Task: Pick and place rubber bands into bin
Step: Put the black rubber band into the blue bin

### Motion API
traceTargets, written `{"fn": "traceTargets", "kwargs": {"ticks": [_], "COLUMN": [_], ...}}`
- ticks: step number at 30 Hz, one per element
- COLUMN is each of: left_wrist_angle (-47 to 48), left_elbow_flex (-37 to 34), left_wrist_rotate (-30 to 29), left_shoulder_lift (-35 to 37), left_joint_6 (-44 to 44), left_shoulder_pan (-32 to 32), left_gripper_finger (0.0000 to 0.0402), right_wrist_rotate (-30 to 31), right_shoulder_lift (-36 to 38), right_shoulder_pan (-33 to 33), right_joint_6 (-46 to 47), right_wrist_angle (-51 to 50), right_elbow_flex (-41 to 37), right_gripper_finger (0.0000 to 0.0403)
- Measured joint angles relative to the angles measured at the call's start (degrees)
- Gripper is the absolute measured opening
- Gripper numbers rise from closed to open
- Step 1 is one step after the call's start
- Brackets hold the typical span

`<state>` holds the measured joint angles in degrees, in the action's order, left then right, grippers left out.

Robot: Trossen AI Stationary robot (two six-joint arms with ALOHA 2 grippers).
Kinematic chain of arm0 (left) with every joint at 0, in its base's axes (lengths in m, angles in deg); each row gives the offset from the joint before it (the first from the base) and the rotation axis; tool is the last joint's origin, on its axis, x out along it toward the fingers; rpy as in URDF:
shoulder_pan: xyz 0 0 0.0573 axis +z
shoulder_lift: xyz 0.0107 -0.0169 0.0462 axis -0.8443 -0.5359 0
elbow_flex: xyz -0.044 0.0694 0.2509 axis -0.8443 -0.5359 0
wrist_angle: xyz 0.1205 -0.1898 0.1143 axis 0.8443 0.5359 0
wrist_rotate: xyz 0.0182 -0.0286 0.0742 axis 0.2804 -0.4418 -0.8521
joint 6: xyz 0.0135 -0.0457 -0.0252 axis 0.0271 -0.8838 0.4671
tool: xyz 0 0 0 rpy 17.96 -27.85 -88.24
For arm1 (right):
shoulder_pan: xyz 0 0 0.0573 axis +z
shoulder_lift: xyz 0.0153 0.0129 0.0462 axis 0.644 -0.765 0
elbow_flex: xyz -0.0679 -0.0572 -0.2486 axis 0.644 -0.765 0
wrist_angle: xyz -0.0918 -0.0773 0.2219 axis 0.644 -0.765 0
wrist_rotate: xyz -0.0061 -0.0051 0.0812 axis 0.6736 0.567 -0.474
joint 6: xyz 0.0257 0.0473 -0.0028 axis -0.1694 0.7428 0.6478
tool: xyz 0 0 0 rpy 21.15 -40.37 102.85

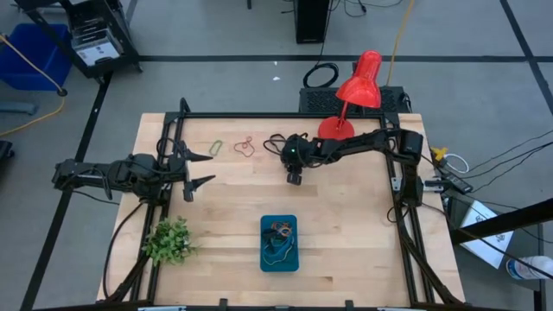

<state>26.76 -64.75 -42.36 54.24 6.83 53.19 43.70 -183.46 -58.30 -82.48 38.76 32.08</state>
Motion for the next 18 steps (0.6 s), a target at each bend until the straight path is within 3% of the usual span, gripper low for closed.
{"fn": "traceTargets", "kwargs": {"ticks": [11,18], "left_wrist_angle": [0.0,0.0], "left_elbow_flex": [0.0,0.0], "left_wrist_rotate": [0.0,0.0], "left_shoulder_lift": [0.0,0.0], "left_joint_6": [-0.1,-0.2], "left_shoulder_pan": [0.0,0.0], "left_gripper_finger": [0.0276,0.0277], "right_wrist_rotate": [-0.1,1.6], "right_shoulder_lift": [0.2,1.9], "right_shoulder_pan": [-0.1,1.2], "right_joint_6": [-0.4,-0.8], "right_wrist_angle": [-0.3,-1.3], "right_elbow_flex": [-0.1,-0.4], "right_gripper_finger": [0.0014,0.0003]}}
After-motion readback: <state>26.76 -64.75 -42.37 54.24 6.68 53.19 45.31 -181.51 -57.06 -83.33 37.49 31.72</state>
